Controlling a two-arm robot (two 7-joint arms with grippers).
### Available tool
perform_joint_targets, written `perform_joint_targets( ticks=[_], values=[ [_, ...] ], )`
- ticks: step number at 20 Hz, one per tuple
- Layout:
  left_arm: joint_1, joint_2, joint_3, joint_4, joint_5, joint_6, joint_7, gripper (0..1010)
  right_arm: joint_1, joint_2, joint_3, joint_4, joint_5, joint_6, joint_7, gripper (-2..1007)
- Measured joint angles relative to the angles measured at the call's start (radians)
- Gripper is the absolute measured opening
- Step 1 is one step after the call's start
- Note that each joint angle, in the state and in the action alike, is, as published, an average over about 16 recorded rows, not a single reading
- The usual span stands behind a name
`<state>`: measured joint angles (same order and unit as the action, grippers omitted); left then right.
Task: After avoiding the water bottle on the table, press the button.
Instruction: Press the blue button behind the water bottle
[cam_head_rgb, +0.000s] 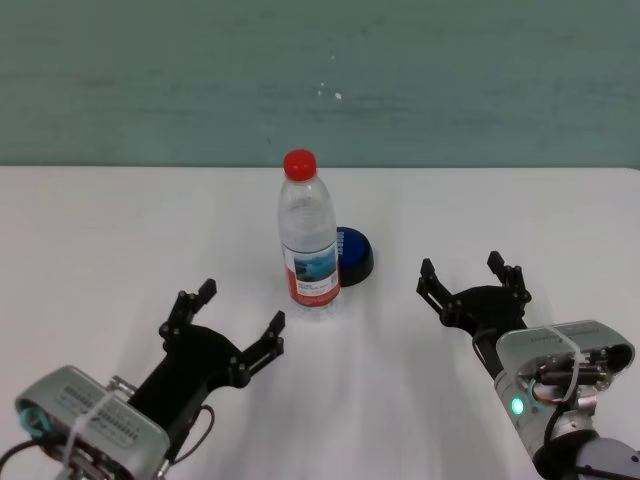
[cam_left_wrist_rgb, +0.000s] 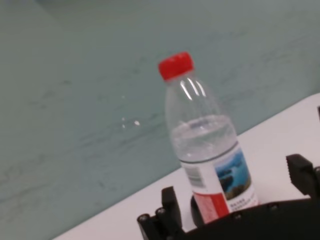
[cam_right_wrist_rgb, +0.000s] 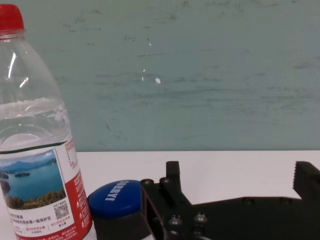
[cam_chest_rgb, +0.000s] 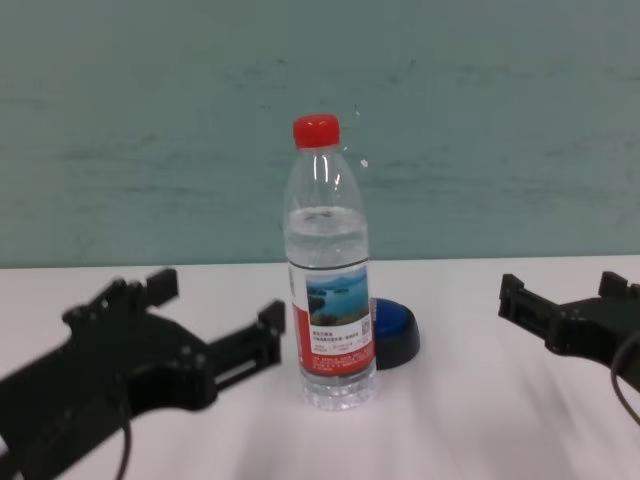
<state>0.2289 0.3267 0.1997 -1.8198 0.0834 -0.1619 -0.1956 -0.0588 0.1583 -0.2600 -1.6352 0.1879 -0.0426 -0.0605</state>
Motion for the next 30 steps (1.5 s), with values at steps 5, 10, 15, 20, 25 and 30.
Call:
perform_joint_targets(
  ticks=[5, 10, 15, 20, 25, 30],
  values=[
    [0.009, -0.019, -0.002, 0.03, -0.009, -0.034, -0.005, 1000, 0.0, 0.0, 0.0, 0.0, 0.0, 0.0, 0.0, 1003],
    [0.006, -0.028, -0.014, 0.074, -0.029, -0.069, -0.017, 1000, 0.0, 0.0, 0.0, 0.0, 0.0, 0.0, 0.0, 1003],
    [-0.015, -0.032, -0.024, 0.125, -0.049, -0.097, -0.03, 1000, 0.0, 0.0, 0.0, 0.0, 0.0, 0.0, 0.0, 1003],
    [-0.047, -0.034, -0.023, 0.17, -0.057, -0.103, -0.043, 1000, 0.0, 0.0, 0.0, 0.0, 0.0, 0.0, 0.0, 1003],
    [-0.078, -0.034, -0.012, 0.197, -0.05, -0.098, -0.051, 1000, 0.0, 0.0, 0.0, 0.0, 0.0, 0.0, 0.0, 1003],
    [-0.098, -0.03, 0.003, 0.208, -0.036, -0.093, -0.054, 1000, 0.0, 0.0, 0.0, 0.0, 0.0, 0.0, 0.0, 1003]
  ],
)
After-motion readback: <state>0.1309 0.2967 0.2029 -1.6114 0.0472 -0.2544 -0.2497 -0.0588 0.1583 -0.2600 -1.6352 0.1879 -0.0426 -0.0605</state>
